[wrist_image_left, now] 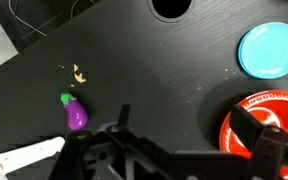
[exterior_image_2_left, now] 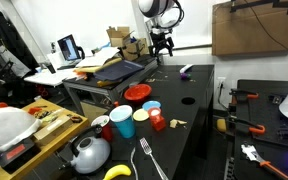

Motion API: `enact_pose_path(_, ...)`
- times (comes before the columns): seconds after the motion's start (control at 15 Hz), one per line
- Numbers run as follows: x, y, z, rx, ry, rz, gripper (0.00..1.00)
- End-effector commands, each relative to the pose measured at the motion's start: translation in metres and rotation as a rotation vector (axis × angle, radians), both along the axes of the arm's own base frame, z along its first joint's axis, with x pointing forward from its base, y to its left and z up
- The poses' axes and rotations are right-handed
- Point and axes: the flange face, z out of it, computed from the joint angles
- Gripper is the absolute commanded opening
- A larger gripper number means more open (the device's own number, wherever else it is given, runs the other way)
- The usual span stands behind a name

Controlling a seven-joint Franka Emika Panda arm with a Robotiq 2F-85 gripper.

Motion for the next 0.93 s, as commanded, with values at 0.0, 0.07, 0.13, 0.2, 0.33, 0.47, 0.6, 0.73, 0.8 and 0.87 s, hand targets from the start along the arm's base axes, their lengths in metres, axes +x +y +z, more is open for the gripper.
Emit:
enact_pose_path(0.0,-0.024,-0.016,-0.016,-0.005,0.005,0.027,1.00)
enact_pose_path(0.07,-0.029,-0.021,-0.025,-0.011,0.013,0.034,1.00)
enact_pose_path(0.13,-0.033,-0.026,-0.032,-0.011,0.018,0.043,1.00)
enact_pose_path(0.2,-0.038,-0.032,-0.041,-0.012,0.022,0.053,1.00)
enact_pose_path(0.33,-0.047,-0.044,-0.056,0.002,0.015,0.080,1.00)
enact_pose_path(0.47,-0.055,-0.059,-0.071,0.003,0.025,0.098,1.00)
enact_pose_path(0.6,-0.062,-0.074,-0.083,0.006,0.038,0.103,1.00)
enact_pose_path(0.73,-0.069,-0.091,-0.096,0.009,0.054,0.097,1.00)
enact_pose_path(0.8,-0.071,-0.098,-0.101,0.010,0.062,0.094,1.00)
enact_pose_path(0.87,-0.074,-0.105,-0.106,0.008,0.070,0.089,1.00)
